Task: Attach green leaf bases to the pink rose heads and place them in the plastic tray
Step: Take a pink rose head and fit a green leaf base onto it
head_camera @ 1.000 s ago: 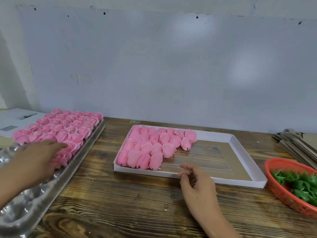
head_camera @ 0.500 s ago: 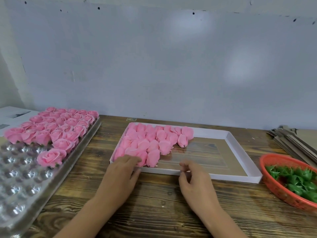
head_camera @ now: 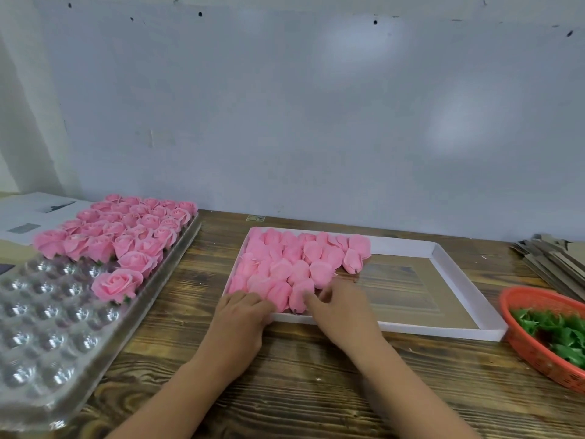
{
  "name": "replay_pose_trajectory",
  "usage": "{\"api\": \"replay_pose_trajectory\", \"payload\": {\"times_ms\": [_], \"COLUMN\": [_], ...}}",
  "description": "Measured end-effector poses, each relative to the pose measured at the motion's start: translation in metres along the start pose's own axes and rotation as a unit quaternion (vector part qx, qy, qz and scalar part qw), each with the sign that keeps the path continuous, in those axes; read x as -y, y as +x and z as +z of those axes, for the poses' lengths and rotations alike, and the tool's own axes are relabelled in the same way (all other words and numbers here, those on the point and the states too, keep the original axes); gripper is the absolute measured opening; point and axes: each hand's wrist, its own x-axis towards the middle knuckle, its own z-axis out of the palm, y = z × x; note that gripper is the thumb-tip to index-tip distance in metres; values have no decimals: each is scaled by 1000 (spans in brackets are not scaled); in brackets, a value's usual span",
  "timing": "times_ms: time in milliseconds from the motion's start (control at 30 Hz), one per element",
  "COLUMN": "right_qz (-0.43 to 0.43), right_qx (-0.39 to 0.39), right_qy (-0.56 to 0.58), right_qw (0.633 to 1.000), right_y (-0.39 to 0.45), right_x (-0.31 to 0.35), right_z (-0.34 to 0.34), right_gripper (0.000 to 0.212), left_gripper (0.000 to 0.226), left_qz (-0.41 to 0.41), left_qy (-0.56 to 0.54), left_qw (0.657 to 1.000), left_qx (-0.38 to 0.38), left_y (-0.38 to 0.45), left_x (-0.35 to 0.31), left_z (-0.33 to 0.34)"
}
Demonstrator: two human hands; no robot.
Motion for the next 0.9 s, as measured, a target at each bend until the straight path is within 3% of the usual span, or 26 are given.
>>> {"api": "replay_pose_trajectory", "payload": {"times_ms": [167,400,500,633,733,833,900], "right_qz": [54,74,70,51,61,73,70], "right_qx": [44,80,60,15,39,74,85], "right_qy": [-28,70,133,219,337,471,532], "right_qw": [997,992,987,974,939,876,840], "right_y": [23,27,23,15,4,-7,-13], "right_x": [7,10,4,-6,-16,-24,-28], "right_z": [20,22,5,-23,-36,-41,-39], "right_gripper": [29,18,30,25,21,16,17], "left_gripper": [16,15,12,9,16,29,24], "left_qz": [3,10,12,11,6,-1,-1], "left_qy": [-8,-7,-12,-17,-28,-35,-72], "left_qw": [1000,1000,1000,1000,999,996,991], "left_qx": [-6,-15,-22,-19,-38,-82,-109], "left_y": [0,0,0,-1,-5,-9,-10], "left_x": [-1,-1,-2,-2,-5,-13,-24], "left_z": [-1,-2,-3,-3,-5,-7,-11]}}
